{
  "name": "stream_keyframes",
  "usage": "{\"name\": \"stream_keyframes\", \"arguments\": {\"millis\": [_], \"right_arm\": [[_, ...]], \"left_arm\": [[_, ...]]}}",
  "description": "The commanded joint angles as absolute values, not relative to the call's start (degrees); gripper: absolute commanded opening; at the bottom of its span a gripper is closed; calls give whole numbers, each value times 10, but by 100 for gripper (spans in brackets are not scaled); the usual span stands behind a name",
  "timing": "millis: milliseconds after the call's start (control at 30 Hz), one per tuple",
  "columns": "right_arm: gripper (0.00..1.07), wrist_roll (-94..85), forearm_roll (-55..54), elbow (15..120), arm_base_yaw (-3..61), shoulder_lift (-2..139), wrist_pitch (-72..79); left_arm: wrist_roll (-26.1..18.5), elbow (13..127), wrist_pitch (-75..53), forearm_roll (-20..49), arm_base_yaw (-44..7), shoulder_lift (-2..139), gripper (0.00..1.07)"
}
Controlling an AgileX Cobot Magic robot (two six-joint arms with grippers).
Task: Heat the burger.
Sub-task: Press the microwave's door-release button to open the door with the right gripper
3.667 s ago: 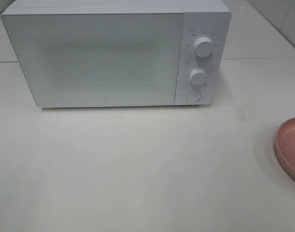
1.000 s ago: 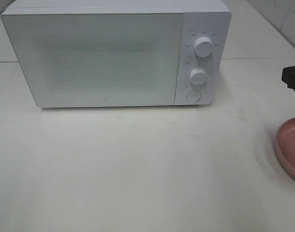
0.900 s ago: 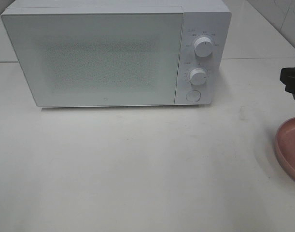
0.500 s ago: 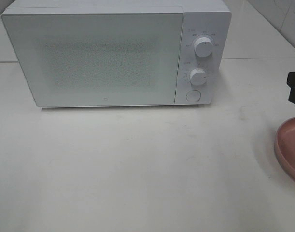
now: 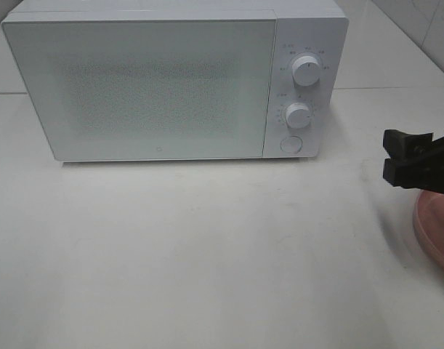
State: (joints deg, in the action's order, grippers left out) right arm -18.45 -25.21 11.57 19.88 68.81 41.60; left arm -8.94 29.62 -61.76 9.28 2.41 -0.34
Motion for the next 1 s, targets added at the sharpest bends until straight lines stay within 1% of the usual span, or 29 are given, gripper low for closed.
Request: {"name": "stream_keyframes", "arguments": {"millis": [33,67,100,167,200,233,267,300,367,400,433,467,533,700,1000], "right_arm": [[75,-211,-312,115,244,727,478],[75,-212,-352,115,271,751,507],[75,-212,-352,115,271,751,507],[75,-212,-403,115,312,783,548],[75,-212,-403,115,312,783,548],[75,-212,-419,115,328,793,561],[75,-212,-442,115,359,809,586],[75,-212,-442,115,359,809,586],[75,-212,-471,116,397,828,619],[75,-212,-471,116,397,828,619],[75,-212,-494,117,420,843,641],[75,-212,-494,117,420,843,641],[75,-212,-525,123,450,871,673],[75,-212,-549,143,474,914,696],[75,-213,-549,176,476,960,706]], "left_arm": [[-84,295,-612,94,21,-11,98],[-84,295,-612,94,21,-11,98],[-84,295,-612,94,21,-11,98],[-84,295,-612,94,21,-11,98],[-84,295,-612,94,21,-11,98],[-84,295,-612,94,21,-11,98],[-84,295,-612,94,21,-11,98],[-84,295,-612,94,21,-11,98],[-84,295,-612,94,21,-11,98],[-84,295,-612,94,21,-11,98],[-84,295,-612,94,21,-11,98],[-84,295,-612,94,21,-11,98],[-84,295,-612,94,21,-11,98],[-84,295,-612,94,21,-11,98],[-84,295,-612,94,21,-11,98]]}}
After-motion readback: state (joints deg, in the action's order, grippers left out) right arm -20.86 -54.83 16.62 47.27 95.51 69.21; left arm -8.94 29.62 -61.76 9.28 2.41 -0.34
